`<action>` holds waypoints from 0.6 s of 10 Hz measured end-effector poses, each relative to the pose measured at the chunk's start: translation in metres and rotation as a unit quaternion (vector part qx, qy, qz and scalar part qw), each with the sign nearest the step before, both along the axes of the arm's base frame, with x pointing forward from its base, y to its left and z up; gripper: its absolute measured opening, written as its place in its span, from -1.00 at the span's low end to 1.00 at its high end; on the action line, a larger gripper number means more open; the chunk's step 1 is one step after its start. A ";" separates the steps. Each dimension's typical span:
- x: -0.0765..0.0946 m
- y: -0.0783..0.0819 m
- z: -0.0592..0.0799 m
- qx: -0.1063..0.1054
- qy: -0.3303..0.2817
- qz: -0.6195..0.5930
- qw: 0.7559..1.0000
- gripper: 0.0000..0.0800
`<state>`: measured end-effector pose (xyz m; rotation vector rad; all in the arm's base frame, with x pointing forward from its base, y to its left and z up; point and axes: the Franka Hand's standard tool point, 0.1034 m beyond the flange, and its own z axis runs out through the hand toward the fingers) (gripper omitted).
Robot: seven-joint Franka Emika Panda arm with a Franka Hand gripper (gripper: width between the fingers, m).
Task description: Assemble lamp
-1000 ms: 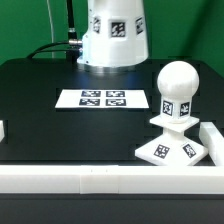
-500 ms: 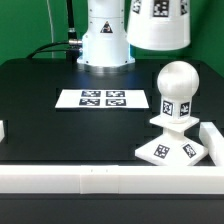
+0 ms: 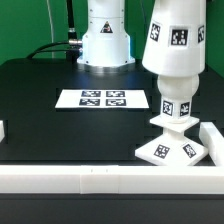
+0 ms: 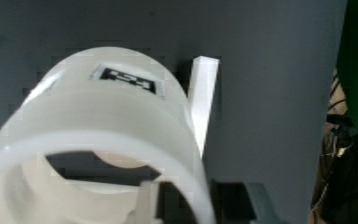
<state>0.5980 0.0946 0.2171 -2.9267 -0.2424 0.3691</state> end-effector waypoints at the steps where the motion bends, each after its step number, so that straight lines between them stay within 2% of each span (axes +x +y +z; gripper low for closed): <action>1: 0.000 0.002 -0.007 0.000 0.003 0.002 1.000 -0.89; 6: -0.007 -0.004 -0.031 0.000 0.009 0.002 1.000 -0.89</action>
Offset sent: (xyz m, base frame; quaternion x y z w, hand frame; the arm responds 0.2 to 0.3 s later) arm -0.0091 -0.0172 -0.0244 -0.0143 0.0055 -0.0190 0.9997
